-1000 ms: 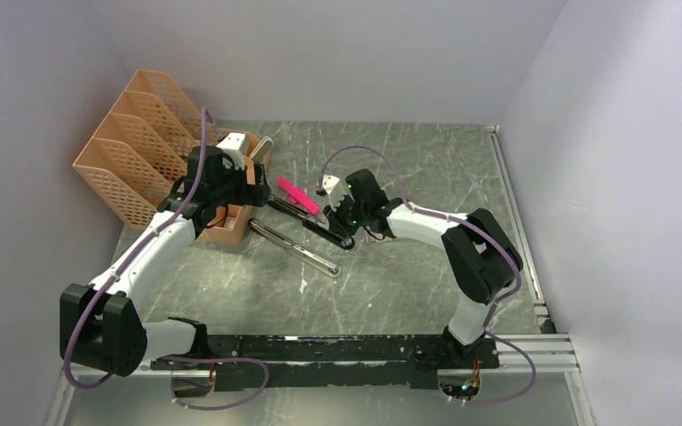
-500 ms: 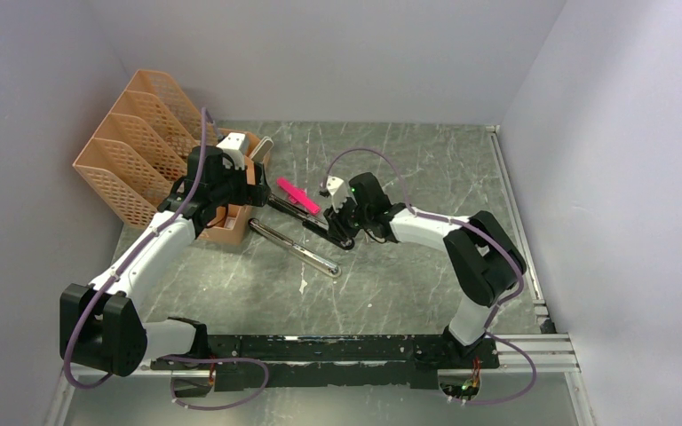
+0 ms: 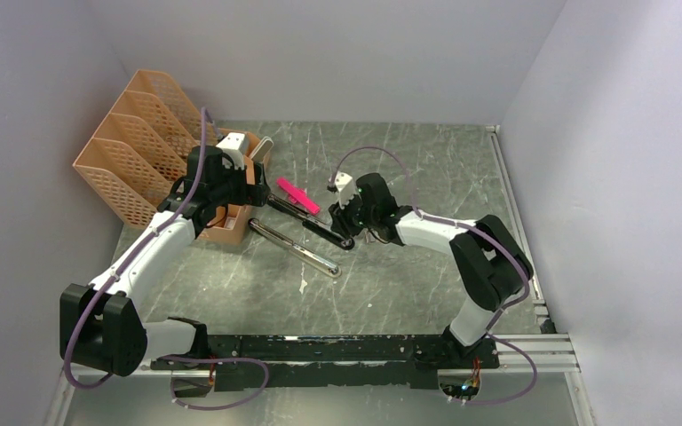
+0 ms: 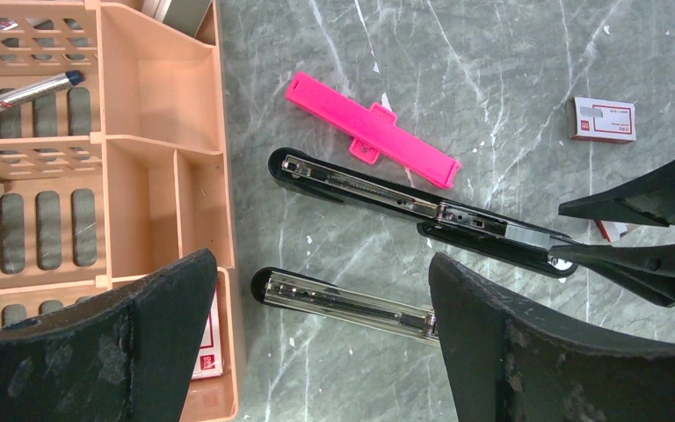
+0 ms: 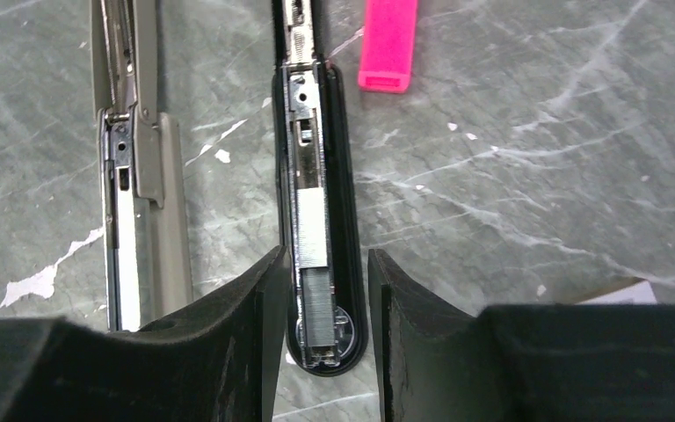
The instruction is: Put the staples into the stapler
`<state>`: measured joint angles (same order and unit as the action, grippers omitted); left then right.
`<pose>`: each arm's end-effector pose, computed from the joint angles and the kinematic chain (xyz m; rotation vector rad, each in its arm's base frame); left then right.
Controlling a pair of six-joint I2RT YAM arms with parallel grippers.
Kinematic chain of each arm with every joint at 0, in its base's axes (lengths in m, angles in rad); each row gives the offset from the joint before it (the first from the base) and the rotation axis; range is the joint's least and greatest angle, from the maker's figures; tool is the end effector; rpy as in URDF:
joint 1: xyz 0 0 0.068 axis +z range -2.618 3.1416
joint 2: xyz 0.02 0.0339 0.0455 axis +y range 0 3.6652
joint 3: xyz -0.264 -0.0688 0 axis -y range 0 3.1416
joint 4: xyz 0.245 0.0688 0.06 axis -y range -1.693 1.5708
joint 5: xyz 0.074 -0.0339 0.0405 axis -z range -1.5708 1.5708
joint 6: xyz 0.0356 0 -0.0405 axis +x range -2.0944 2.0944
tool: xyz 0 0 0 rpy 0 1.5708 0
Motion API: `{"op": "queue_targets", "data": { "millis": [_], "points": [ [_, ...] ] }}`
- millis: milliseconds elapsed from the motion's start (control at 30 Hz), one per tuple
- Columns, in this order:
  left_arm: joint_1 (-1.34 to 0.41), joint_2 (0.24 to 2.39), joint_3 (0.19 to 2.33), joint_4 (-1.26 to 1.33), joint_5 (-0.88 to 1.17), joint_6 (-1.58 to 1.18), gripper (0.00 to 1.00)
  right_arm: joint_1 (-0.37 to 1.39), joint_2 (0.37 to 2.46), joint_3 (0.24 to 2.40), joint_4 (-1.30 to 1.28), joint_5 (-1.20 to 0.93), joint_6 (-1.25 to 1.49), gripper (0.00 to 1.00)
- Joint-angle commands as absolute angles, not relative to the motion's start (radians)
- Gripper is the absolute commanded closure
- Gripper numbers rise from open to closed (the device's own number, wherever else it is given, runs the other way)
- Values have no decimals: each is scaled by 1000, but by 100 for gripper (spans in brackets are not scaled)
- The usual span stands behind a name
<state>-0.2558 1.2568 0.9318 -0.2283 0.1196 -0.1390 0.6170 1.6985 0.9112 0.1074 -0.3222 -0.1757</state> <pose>0.2725 -0.0757 0.2858 0.1962 2.1318 -0.3597 0.2813 0.2133 0.1764 -1.0393 2.0269 0.5974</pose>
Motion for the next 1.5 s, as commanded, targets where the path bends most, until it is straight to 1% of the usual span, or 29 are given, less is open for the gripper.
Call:
{"op": "queue_targets", "data": {
  "millis": [0, 267, 533, 900, 1333, 1467],
  "points": [
    [-244, 1261, 922, -190, 136, -146, 5, 594, 1659, 893, 184, -274, -116, 59],
    [-243, 1260, 922, -188, 138, -146, 5, 589, 1694, 918, 152, -235, -101, 63],
    [-243, 1259, 923, -187, 137, -146, 5, 588, 1747, 957, 107, -295, -112, 64],
    [-244, 1258, 920, -188, 137, -145, 5, 588, 1792, 993, 68, -292, -118, 65],
    [-243, 1258, 921, -187, 138, -144, 5, 589, 1809, 996, 65, -302, -118, 65],
    [-242, 1258, 920, -185, 138, -144, 5, 589, 1766, 980, 112, -273, -103, 65]
  ]
}}
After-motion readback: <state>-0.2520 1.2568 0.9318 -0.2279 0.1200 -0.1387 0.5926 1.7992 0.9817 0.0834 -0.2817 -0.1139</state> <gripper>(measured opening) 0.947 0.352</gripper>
